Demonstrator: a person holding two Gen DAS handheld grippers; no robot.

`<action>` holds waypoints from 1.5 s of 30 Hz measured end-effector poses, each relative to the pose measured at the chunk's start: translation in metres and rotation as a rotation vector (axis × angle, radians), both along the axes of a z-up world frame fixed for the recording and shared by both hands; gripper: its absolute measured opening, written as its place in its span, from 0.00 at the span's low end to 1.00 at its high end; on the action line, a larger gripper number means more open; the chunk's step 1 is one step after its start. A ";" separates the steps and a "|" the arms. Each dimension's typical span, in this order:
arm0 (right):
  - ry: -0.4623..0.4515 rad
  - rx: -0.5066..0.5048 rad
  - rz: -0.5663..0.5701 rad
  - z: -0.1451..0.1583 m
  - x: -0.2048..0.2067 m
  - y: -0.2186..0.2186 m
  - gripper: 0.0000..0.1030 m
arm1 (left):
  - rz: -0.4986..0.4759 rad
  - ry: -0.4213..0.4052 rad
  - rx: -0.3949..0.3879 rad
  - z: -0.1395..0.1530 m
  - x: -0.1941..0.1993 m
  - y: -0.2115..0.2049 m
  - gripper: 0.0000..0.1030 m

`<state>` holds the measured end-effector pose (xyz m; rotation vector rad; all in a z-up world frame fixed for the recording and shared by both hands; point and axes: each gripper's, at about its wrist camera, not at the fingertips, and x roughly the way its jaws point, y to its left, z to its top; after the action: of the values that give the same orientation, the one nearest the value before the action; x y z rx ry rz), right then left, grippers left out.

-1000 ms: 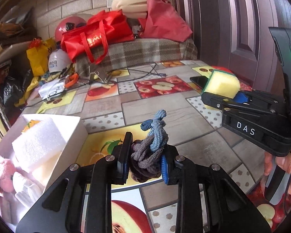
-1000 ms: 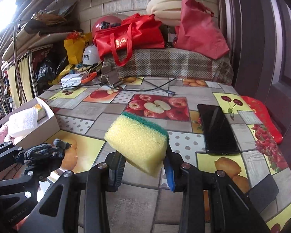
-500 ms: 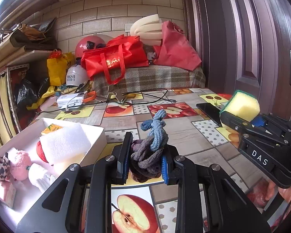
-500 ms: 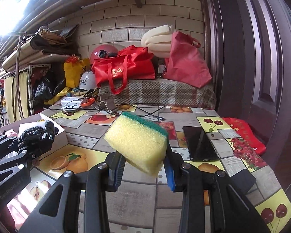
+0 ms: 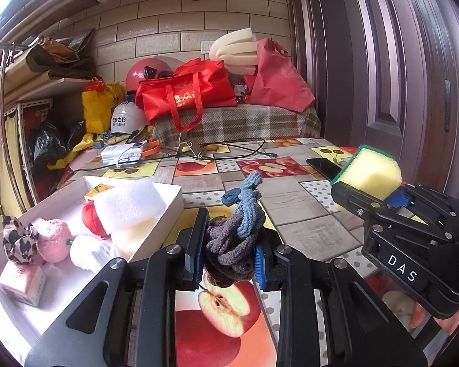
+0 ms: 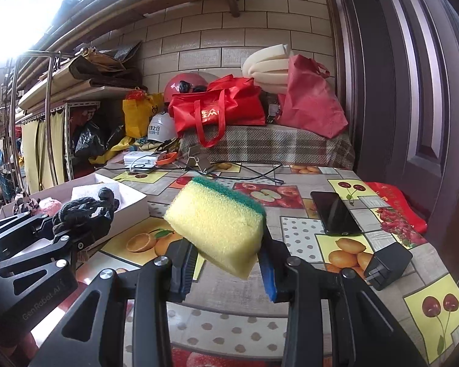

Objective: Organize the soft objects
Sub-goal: 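Carry the rope toy and yellow sponge over the white box with both grippers, then lower the rope toy and sponge into the white box and open both grippers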

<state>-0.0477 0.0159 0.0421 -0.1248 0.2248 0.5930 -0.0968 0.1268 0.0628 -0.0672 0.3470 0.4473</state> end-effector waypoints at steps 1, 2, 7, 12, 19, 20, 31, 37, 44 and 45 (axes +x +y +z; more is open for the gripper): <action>-0.003 -0.002 0.010 0.000 -0.004 0.003 0.35 | 0.000 -0.001 0.005 0.000 -0.005 0.000 0.24; -0.005 -0.004 0.022 -0.001 -0.008 0.007 0.35 | 0.001 0.000 0.010 0.000 -0.011 0.000 0.24; -0.002 -0.009 0.085 -0.003 -0.028 0.028 0.35 | 0.023 0.003 0.004 -0.001 -0.040 0.009 0.24; -0.006 -0.021 0.152 -0.006 -0.050 0.051 0.35 | 0.102 -0.009 0.001 0.001 -0.075 0.033 0.24; 0.008 -0.031 0.221 -0.007 -0.067 0.079 0.35 | 0.257 -0.059 -0.042 0.001 -0.123 0.091 0.24; 0.010 -0.032 0.230 -0.008 -0.069 0.083 0.35 | 0.278 -0.067 -0.061 0.000 -0.129 0.100 0.24; 0.019 -0.049 0.334 -0.009 -0.087 0.133 0.35 | 0.395 -0.087 -0.148 -0.008 -0.162 0.157 0.25; 0.021 -0.069 0.388 -0.010 -0.091 0.166 0.35 | 0.424 -0.062 -0.090 -0.010 -0.166 0.182 0.25; 0.052 -0.109 0.441 -0.012 -0.085 0.203 0.35 | 0.440 -0.055 -0.122 -0.013 -0.166 0.223 0.25; 0.061 -0.122 0.448 -0.012 -0.083 0.209 0.35 | 0.432 -0.048 -0.135 -0.014 -0.163 0.228 0.25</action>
<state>-0.1311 0.2244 0.0296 -0.2792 0.2945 1.0302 -0.2602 0.3549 0.0491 -0.2872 0.3151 0.8477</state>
